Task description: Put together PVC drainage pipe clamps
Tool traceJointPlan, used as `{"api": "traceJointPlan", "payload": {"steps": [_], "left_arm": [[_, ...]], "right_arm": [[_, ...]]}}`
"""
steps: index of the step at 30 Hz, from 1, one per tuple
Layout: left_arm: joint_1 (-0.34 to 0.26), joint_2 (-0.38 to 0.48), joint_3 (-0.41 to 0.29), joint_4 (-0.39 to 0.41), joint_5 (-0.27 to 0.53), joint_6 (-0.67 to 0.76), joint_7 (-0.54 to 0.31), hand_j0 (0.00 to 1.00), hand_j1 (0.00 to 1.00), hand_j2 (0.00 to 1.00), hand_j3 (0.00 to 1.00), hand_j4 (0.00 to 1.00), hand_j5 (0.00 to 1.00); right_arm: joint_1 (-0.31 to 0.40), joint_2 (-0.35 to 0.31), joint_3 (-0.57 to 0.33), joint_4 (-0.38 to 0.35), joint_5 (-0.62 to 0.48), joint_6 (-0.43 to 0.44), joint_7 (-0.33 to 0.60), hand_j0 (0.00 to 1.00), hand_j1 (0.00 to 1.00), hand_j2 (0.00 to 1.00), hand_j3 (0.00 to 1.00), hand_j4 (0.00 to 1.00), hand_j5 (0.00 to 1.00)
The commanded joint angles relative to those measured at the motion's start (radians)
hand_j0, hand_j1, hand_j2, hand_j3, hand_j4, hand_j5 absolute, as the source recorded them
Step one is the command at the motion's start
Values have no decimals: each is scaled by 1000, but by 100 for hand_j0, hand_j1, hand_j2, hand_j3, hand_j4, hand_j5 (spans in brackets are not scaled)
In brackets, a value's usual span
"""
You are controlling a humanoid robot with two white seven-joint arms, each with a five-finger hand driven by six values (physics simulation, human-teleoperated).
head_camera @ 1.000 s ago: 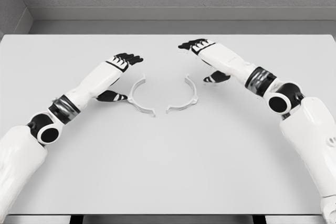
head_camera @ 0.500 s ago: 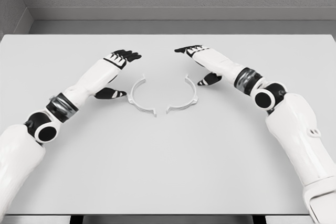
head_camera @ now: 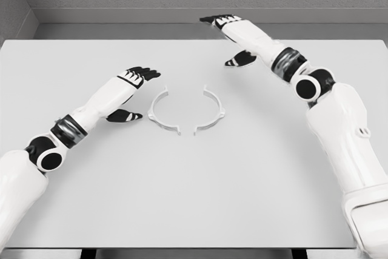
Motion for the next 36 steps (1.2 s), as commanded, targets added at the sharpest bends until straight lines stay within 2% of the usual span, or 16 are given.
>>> {"api": "traceJointPlan", "payload": {"steps": [1,2,3,5,7,8,9,10,12,13,15,18,19,20,36], "left_arm": [[0,0,1,-1,7,0,0,100,100,100,100,100,100],[0,-2,1,-1,7,0,0,100,100,100,100,100,100],[0,-3,1,-1,8,0,0,100,100,100,100,100,100],[-2,-5,1,-1,8,0,0,100,100,100,100,100,100],[-2,-5,2,-1,8,0,0,100,100,100,100,100,100],[-2,-6,1,-1,8,0,0,100,100,100,100,100,100],[-2,-6,1,-1,7,0,0,100,100,100,100,100,100],[-2,-8,1,-1,7,0,0,100,100,100,100,100,100],[-3,-8,1,-1,5,0,0,100,100,100,100,100,100],[-3,-8,1,-1,5,0,0,100,100,100,100,100,100],[-2,-9,1,-3,5,0,0,100,100,100,100,100,100],[-2,-11,1,-3,5,0,0,100,100,100,100,100,100],[-2,-16,1,-3,5,0,0,100,100,100,100,100,100],[-2,-17,1,-3,5,0,0,100,100,100,100,100,100],[5,-52,2,-23,5,0,2,100,100,100,100,100,100]], "right_arm": [[2,-42,-82,-8,-13,-2,3,100,100,100,100,100,100],[6,-62,-88,-20,-15,-7,3,100,100,100,100,100,100],[31,-106,-107,-86,-19,-10,3,100,100,100,100,100,100],[181,-191,-194,-296,-67,-10,28,100,100,100,100,100,100],[379,-264,-328,-543,-151,-12,60,100,100,100,100,100,100],[460,-295,-404,-642,-194,-13,63,100,100,100,100,100,100],[514,-313,-456,-693,-236,-16,61,100,100,100,100,100,100],[541,-333,-518,-713,-280,-30,65,100,100,100,100,100,100],[581,-395,-547,-713,-389,-59,86,100,100,100,100,100,100],[652,-393,-546,-713,-391,-119,88,100,100,100,100,100,100],[739,-395,-535,-713,-380,-148,91,100,100,100,100,100,100],[784,-389,-515,-704,-381,-148,233,100,100,100,100,100,100],[773,-384,-520,-693,-391,-148,304,100,100,100,100,100,100],[765,-379,-518,-695,-391,-148,324,100,100,100,100,100,100],[736,-346,-506,-703,-391,-148,324,100,100,100,100,100,100]]}}
